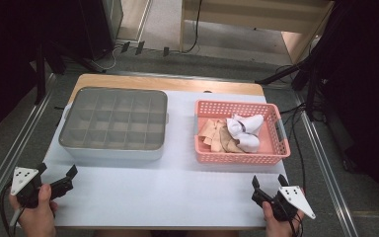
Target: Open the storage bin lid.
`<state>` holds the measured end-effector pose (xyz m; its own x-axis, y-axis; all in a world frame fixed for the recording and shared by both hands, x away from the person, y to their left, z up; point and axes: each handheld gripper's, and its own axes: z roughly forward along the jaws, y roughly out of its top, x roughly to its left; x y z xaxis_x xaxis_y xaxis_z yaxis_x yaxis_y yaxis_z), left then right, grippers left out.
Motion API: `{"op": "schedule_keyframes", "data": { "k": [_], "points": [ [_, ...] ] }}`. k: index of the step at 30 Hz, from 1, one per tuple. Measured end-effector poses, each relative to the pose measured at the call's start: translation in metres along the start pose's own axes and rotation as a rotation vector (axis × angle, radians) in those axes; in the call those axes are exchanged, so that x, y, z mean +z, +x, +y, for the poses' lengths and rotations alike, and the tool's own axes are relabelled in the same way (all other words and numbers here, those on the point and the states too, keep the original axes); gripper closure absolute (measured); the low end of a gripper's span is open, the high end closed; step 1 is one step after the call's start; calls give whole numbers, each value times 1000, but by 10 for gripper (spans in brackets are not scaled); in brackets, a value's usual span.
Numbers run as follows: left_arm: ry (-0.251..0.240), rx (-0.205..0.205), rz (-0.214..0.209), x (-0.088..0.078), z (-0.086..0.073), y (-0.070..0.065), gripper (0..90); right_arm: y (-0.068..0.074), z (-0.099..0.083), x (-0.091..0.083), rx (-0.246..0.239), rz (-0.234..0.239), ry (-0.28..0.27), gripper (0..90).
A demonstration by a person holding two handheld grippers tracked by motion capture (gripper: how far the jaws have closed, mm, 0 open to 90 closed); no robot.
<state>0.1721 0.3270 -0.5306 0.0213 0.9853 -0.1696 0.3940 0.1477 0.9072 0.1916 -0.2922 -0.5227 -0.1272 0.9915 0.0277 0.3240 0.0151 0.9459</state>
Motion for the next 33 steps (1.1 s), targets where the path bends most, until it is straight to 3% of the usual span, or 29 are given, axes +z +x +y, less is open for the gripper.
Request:
{"op": "schedule_keyframes", "data": {
  "k": [5,11,18,24,25,28,33],
  "points": [
    [-8,39,2,-1,0,-3,8,4,3,-3,47,43,-8,147],
    [-27,33,0,-6,2,-3,8,26,15,-9,29,98,-36,154],
    [-40,15,-8,-14,8,1,8,54,39,-6,64,222,-27,154],
    [-46,29,-3,-18,19,7,8,75,47,-1,20,274,-2,152],
    [-47,9,-9,-20,22,12,8,83,50,1,5,294,5,146],
    [-45,-10,-14,-20,25,16,8,89,55,2,-1,302,1,146],
    [-35,3,-61,-17,28,10,9,105,64,14,-18,317,35,154]
  ]
}}
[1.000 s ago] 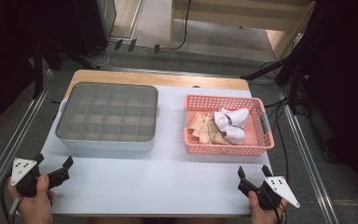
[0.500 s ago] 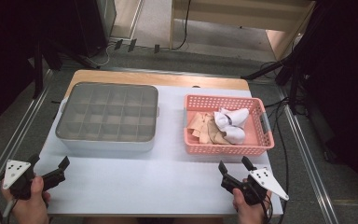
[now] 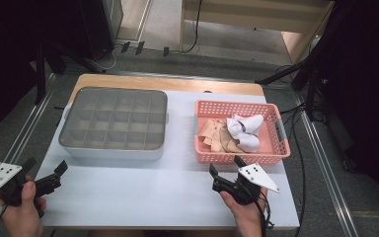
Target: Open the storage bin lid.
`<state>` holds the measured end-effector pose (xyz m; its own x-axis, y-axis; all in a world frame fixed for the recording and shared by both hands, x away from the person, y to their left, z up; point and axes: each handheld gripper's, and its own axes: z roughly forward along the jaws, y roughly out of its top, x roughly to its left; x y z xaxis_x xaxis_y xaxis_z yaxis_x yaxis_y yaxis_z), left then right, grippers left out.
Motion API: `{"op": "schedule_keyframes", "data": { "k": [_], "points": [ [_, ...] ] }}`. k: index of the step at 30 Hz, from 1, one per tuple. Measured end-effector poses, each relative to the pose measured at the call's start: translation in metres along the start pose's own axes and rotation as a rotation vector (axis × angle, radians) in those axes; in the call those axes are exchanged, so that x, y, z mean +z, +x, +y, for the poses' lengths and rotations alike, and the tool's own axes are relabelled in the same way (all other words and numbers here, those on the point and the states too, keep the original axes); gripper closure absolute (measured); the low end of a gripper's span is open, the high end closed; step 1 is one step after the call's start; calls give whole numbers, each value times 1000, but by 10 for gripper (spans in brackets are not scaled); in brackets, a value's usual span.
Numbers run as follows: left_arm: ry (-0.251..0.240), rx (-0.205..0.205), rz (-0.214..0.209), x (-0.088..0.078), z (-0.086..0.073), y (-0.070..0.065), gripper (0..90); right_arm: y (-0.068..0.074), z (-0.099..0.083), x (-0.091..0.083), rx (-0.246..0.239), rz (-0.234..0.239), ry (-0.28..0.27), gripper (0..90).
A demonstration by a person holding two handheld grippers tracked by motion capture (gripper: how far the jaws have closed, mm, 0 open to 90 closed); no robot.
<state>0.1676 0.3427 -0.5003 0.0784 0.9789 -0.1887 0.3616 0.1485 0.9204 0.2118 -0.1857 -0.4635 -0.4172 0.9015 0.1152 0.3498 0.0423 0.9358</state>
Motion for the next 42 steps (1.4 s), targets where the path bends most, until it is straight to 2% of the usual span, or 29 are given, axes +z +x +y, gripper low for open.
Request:
{"op": "schedule_keyframes", "data": {
  "k": [2,6,9,16,19,23,27,29,35,39,42],
  "points": [
    [-3,8,-15,-1,2,-4,9,7,6,5,7,18,9,154],
    [-6,21,-42,-5,10,-5,9,23,17,14,3,24,23,160],
    [-12,-5,-65,-9,13,-1,9,33,24,20,14,39,23,161],
    [6,-36,-80,-12,17,13,9,52,36,37,15,56,43,159],
    [-5,-59,-82,-14,19,17,9,59,40,45,6,62,46,159],
    [1,-51,-84,-14,18,16,9,67,43,53,-7,72,26,159],
    [0,-65,-85,-11,16,12,25,71,45,61,3,75,14,170],
    [4,-50,-77,-8,15,10,51,71,45,65,3,64,21,172],
    [34,-44,-79,6,16,2,53,68,42,81,13,61,72,176],
    [40,-39,-83,14,21,-3,53,68,42,88,24,59,90,179],
    [62,-35,-61,20,28,-6,53,70,43,93,21,52,97,195]
  ]
}}
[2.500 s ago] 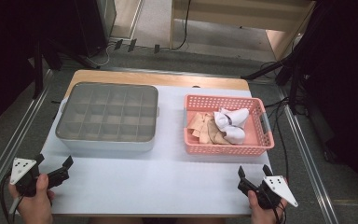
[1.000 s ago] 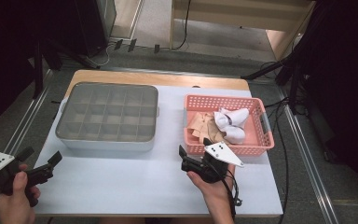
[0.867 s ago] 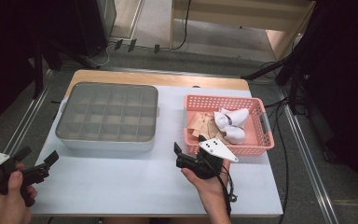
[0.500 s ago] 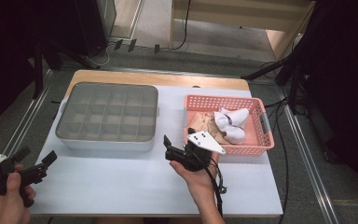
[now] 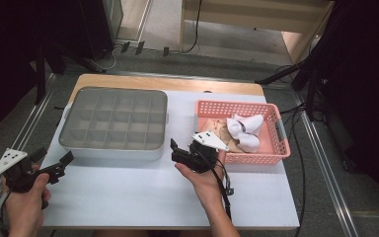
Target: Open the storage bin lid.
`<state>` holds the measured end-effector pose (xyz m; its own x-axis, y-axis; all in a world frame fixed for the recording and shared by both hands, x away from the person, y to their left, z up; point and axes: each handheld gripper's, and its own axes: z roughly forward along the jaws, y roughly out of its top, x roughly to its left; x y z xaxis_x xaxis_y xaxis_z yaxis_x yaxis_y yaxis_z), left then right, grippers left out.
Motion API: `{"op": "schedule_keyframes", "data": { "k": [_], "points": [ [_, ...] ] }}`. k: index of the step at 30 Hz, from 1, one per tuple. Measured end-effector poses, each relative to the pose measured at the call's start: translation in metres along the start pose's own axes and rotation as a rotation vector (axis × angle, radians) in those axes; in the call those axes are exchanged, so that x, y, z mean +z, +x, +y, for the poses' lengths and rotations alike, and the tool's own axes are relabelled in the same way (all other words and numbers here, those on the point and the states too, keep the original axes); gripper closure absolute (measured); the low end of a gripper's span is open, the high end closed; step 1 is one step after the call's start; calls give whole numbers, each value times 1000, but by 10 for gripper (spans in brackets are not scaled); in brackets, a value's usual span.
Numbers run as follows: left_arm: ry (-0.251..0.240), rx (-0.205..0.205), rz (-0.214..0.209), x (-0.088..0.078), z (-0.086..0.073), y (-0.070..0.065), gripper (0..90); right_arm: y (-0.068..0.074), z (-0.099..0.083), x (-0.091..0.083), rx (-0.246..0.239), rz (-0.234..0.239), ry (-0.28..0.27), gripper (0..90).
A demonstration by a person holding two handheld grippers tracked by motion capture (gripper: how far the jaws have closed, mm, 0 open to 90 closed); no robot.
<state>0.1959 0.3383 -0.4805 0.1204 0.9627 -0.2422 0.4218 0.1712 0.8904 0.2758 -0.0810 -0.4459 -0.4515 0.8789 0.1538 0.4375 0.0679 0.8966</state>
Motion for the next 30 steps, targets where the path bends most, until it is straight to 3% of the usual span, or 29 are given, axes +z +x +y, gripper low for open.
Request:
{"op": "schedule_keyframes", "data": {
  "k": [11,17,26,30],
  "points": [
    [37,2,38,14,28,10,54,10,3,17,46,12,16,187],
    [60,-8,42,26,35,21,121,12,7,25,66,25,7,232],
    [84,-12,-7,51,46,31,170,14,10,39,62,32,17,323],
    [106,0,-26,67,49,36,194,12,14,48,93,43,17,377]
  ]
}}
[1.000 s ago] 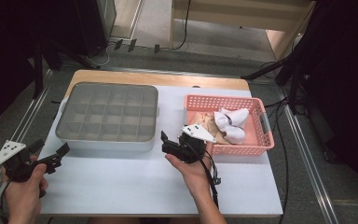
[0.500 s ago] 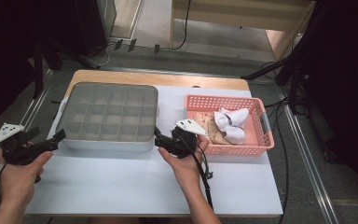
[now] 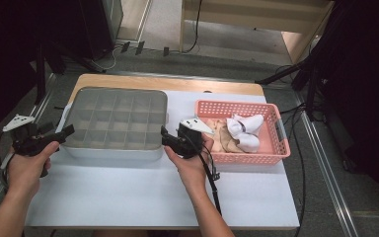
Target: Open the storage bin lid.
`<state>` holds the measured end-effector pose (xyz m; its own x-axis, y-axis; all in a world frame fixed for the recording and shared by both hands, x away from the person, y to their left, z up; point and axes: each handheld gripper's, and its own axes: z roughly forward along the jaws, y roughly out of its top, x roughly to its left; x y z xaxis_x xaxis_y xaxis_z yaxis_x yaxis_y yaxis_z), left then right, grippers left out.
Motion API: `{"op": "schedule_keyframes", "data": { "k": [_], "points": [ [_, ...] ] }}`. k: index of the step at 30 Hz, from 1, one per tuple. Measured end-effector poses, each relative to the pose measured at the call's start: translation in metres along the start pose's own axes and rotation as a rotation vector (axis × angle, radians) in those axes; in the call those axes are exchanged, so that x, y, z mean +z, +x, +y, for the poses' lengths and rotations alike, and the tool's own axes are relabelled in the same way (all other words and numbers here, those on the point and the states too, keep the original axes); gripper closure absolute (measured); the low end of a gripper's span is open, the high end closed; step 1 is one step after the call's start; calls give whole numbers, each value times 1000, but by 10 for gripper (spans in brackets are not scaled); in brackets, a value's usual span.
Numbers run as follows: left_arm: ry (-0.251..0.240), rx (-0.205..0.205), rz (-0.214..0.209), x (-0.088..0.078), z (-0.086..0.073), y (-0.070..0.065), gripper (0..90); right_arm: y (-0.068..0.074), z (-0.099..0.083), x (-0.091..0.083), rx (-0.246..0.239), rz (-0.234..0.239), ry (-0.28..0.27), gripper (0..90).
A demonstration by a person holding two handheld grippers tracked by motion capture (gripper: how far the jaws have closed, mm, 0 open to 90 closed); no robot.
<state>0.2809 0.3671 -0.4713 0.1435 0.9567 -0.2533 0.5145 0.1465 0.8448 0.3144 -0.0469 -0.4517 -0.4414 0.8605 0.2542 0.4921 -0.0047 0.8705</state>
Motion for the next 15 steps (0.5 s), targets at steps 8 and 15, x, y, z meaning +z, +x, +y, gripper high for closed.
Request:
{"op": "schedule_keyframes", "data": {
  "k": [8,15],
  "points": [
    [35,2,-4,18,5,6,267,-6,-2,21,25,-7,31,412],
    [57,8,10,30,16,10,318,-11,-2,34,62,-6,65,447]
  ]
}}
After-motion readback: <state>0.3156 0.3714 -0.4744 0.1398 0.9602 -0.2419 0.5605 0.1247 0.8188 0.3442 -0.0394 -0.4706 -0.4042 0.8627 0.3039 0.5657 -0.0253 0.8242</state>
